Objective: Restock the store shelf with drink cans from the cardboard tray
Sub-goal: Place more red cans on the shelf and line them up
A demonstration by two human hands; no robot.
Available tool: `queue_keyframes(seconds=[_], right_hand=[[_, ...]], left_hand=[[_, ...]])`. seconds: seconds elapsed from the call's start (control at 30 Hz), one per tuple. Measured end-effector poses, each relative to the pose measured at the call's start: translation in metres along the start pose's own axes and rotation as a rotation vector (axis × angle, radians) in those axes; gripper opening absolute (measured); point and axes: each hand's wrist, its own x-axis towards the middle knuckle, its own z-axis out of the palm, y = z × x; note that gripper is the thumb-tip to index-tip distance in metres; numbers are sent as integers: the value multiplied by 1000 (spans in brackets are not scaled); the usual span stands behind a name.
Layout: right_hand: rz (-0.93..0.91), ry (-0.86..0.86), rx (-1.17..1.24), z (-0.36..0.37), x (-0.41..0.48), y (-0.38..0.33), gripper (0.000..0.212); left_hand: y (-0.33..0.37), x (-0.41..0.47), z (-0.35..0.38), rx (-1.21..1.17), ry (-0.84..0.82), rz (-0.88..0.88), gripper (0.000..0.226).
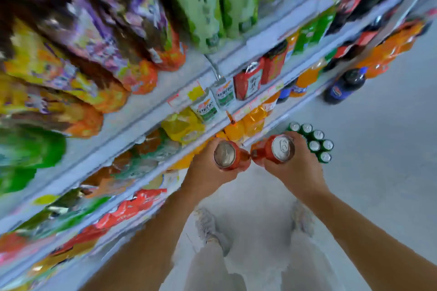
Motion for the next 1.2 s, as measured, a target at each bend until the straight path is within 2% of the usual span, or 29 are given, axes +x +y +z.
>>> queue_keyframes(seconds=[0.27, 0.47, 0.57, 0.67, 0.9, 1.03, 1.2], right_hand=[[-381, 67, 200, -78, -81, -160, 72], [-694, -38, 249, -90, -127, -265, 63], [-830, -31, 240, -79, -144, -312, 63], [-926, -54, 250, -61, -155, -356, 65], [-995, -148, 254, -5, -153, -443, 62], [-983, -166, 166, 22, -138, -468, 67], [-966, -179, 113, 49, -126, -483, 60]], left_hand=[[141, -105, -115, -228, 301, 281, 74], [171, -167, -190, -417, 554, 413, 69], [179, -194, -225, -505, 671, 483, 58], [179, -211, -261, -543, 797, 523, 60], [158, -218, -316, -504, 876, 519, 58], [145, -213, -327, -518, 884, 502, 56], [136, -206, -334, -547, 865, 479, 49]])
